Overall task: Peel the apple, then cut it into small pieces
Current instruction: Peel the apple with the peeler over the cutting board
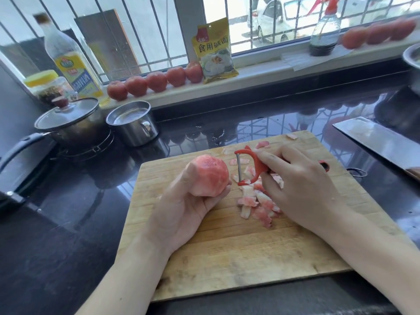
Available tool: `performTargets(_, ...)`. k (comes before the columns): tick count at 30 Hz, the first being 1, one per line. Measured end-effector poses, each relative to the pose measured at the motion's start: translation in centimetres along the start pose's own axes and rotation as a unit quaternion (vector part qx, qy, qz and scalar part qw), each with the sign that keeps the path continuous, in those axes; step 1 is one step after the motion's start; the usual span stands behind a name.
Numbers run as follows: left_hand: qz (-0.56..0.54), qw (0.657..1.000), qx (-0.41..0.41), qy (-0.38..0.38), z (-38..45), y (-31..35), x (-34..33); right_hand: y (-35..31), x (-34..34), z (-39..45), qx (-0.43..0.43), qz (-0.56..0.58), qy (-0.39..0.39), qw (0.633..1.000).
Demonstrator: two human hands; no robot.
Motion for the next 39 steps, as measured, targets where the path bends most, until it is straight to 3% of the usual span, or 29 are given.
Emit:
performTargets(11, 0.022, 0.999, 0.013, -0.036, -0.2, 0.0, -0.4, 0.2, 0.2, -0.1, -0.02, 0.026, 0.012, 0.999)
performTargets(15, 0.032, 0.999, 0.022, -0.031, -0.1, -0.1, -0.4, -0.9, 0.7, -0.2, 0.026, 0.019, 0.033, 0.999)
performTargets(21, 0.125, 0.991, -0.04, -0.03, 0.1, -0.1, -0.7, -2.7, 1.0, -0.4, 0.088, -0.02, 0.051, 0.995)
performTargets(31, 0.163, 0.98, -0.109, -0.017, -0.2, 0.6, -0.1, -3.2, 1.2, -0.5, 0.089, -0.06, 0.065, 0.992)
performTargets(39, 0.106, 0.987, -0.123, -0.018, -0.1, 1.5, 0.2, -1.7, -0.1, -0.2, 0.051, -0.084, -0.001, 0.995)
Point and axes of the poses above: each hand's wrist, its own z-axis towards the middle knuckle, its own x-axis out of the back of the hand, y = z × x, the point moved 8 cm from there along z, towards the middle knuckle, and after that the axes turned 15 degrees about -z, right-handed, at the moved point
